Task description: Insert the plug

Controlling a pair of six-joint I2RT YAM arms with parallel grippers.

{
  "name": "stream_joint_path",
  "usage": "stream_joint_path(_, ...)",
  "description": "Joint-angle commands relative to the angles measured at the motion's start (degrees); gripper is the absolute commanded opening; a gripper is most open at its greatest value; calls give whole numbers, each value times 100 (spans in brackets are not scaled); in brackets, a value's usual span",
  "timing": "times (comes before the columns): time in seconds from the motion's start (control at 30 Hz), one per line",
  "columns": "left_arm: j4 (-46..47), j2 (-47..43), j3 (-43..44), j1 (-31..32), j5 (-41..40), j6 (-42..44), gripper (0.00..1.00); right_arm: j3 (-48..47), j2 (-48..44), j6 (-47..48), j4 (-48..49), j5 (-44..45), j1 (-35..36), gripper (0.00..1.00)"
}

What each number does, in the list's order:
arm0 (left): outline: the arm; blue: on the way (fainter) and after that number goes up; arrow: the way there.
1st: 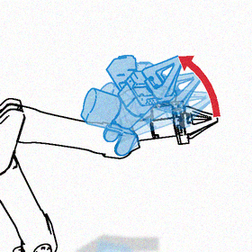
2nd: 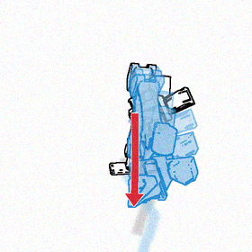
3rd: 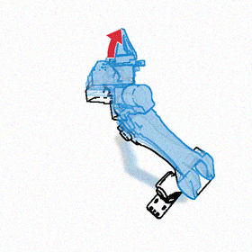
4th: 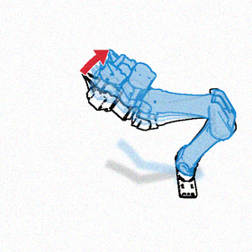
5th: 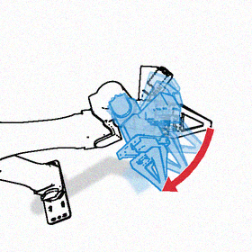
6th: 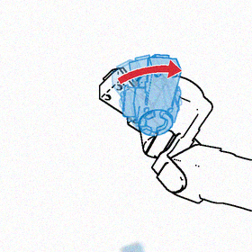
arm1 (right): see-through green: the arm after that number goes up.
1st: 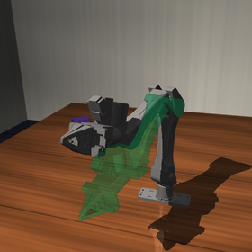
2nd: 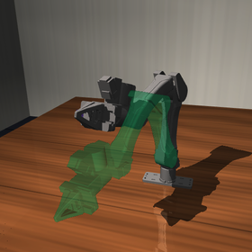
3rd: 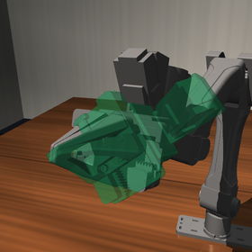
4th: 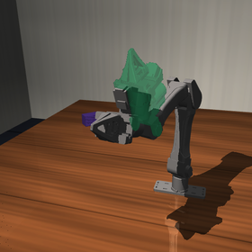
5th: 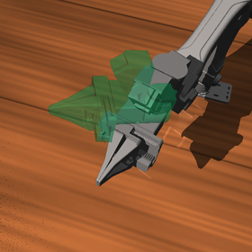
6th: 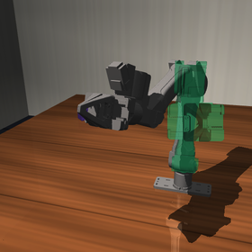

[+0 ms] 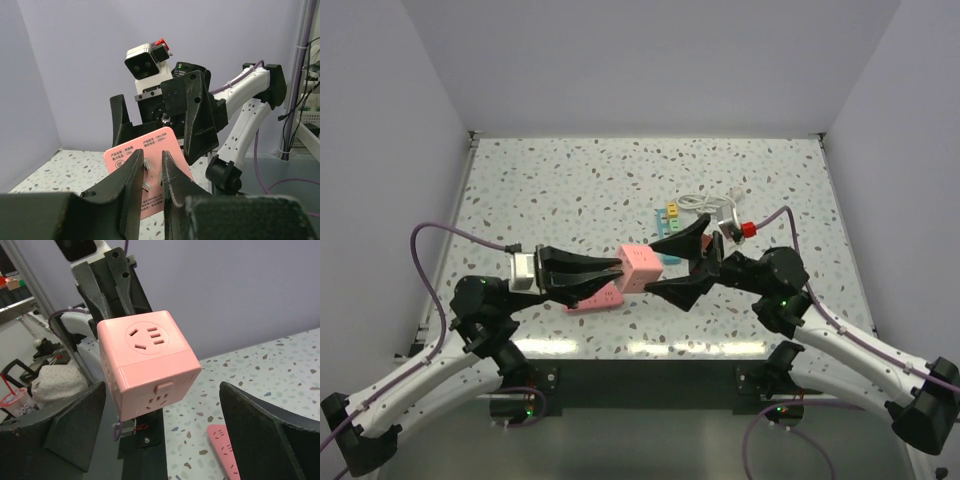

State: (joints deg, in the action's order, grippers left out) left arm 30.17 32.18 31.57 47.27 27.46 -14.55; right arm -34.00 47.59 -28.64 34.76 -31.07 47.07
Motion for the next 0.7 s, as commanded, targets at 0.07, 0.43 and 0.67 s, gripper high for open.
stream_joint_path(0.07, 1156, 165, -20, -24, 452, -259, 0, 25, -66, -194, 820, -584, -22, 98)
stream_joint_path(0.43, 2106, 728, 16, -16, 681, -505, 0, 139, -66, -370, 1358, -883, -14, 88)
stream_joint_path(0.67, 2529, 886, -55, -16, 769, -646, 0, 183, -5, -598, 1735, -1129, -22, 56)
